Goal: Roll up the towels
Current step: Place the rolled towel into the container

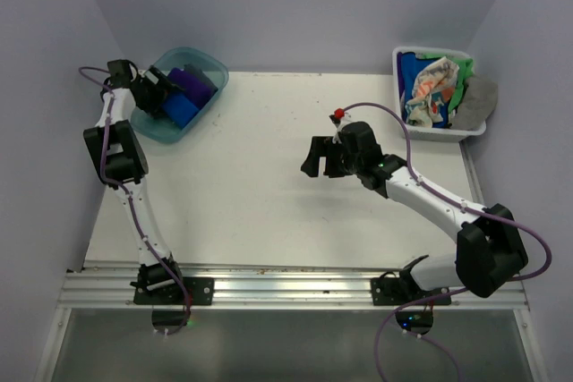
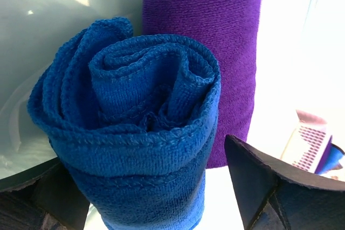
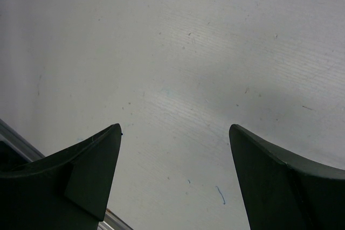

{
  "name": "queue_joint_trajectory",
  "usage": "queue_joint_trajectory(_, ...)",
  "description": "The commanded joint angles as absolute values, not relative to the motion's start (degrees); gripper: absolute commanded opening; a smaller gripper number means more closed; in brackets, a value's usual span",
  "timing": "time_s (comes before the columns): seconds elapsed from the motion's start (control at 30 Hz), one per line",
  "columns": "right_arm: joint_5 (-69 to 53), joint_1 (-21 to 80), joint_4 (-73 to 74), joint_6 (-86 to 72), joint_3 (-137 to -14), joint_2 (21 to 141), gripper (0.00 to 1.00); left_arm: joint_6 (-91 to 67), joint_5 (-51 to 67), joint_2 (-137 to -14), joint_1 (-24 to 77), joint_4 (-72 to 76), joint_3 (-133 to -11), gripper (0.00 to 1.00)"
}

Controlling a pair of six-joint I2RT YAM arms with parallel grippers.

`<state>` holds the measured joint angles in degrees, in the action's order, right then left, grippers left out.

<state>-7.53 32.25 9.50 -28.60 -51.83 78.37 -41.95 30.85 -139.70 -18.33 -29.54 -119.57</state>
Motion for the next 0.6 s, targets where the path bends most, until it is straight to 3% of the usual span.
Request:
queue_joint_trajectory(0.0,-8.79,32.61,8.7,-29.44,-53.26,78.05,0.85,-38.76,25.15,-135.97,-19.34,-34.36,-119.53,0.98)
queue_joint_trajectory(0.57,-9.49,32.69,7.82,-29.62,-52.91,78.31,0.85,-35.68,20.39,-130.52,-19.42,-37.79,-118.56,0.99)
